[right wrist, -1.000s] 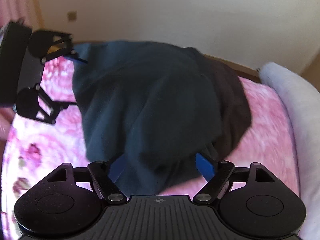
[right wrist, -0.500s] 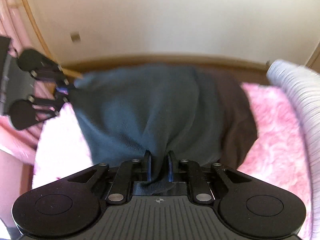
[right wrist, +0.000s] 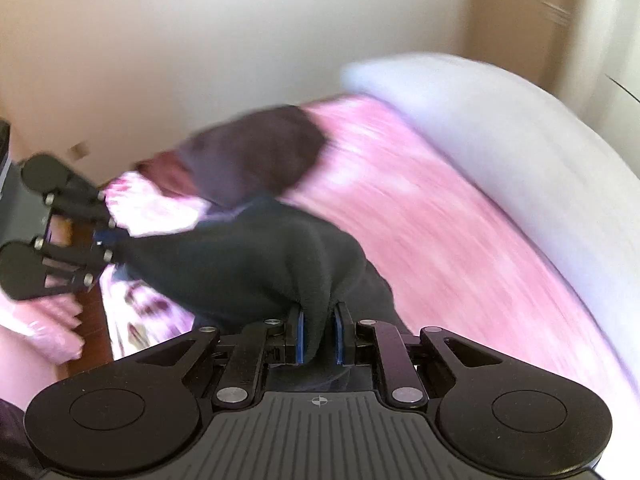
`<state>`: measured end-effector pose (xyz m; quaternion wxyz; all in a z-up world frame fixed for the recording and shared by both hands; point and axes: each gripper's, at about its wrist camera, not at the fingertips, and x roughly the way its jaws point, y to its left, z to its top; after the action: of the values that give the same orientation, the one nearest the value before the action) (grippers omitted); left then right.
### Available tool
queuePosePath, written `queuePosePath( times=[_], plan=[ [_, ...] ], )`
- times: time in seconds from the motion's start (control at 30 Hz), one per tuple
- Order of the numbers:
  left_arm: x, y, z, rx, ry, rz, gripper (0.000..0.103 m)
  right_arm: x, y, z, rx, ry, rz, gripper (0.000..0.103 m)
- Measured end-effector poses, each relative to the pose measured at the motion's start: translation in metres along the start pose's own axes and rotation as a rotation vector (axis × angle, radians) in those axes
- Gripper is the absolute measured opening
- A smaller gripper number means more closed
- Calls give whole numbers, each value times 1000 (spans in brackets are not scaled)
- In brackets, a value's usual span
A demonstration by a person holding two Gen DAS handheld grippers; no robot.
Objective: Fold clothes
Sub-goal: 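Grasp the dark shirt with the left gripper while the right gripper grasps it too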
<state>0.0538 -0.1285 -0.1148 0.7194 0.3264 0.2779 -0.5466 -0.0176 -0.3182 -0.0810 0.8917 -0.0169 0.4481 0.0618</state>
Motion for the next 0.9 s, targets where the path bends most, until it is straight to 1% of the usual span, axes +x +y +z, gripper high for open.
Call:
queuePosePath(
  times=[0.1, 0.17, 0.23, 0.27, 0.3, 0.37, 0.4, 0.47, 0.5, 0.53, 0.57, 0.63, 0.67, 0.7, 0.73, 0.8, 0.87, 0.9],
  plan=[
    [28, -83, 66, 53, -68, -172, 3, -76, -46, -80, 146, -5, -141, 13],
    [38, -133, 108, 96, -125, -283, 3, -134, -71, -127, 236, -10, -264, 13],
    [42, -186, 151, 139, -191, -396, 3, -194, -91, -164, 304, -14, -401, 13],
    [45, -204, 171, 154, -222, -439, 3, -219, -99, -175, 322, -16, -463, 13],
    [48, -219, 188, 165, -249, -476, 3, -241, -104, -181, 323, -17, -523, 13],
    [45, -240, 212, 169, -293, -534, 3, -285, -108, -179, 298, -26, -631, 13],
    [35, -251, 211, 163, -308, -560, 3, -298, -107, -173, 270, -31, -672, 13],
    [26, -259, 210, 132, -313, -597, 5, -315, -99, -154, 196, -41, -739, 13],
    [21, -249, 203, 109, -305, -609, 7, -315, -96, -146, 161, -42, -752, 14],
    [14, -240, 196, 85, -284, -611, 12, -307, -93, -139, 127, -40, -750, 15],
    [14, -231, 191, 67, -250, -604, 19, -291, -88, -129, 89, -31, -743, 16],
    [26, -206, 164, 33, -174, -534, 23, -236, -74, -115, 8, 1, -683, 20],
    [27, -185, 148, 13, -135, -490, 23, -201, -66, -109, -24, 21, -633, 22],
    [27, -158, 128, -15, -90, -434, 23, -165, -55, -110, -48, 35, -576, 26],
    [26, -135, 110, -42, -49, -381, 23, -130, -44, -116, -72, 43, -521, 34],
    [22, -88, 74, -98, 29, -267, 23, -57, -17, -115, -110, 87, -408, 43],
    [15, -46, 44, -146, 90, -177, 27, 1, 13, -105, -127, 111, -278, 46],
    [12, -27, 31, -167, 112, -142, 28, 22, 27, -101, -129, 118, -227, 48]
  ],
)
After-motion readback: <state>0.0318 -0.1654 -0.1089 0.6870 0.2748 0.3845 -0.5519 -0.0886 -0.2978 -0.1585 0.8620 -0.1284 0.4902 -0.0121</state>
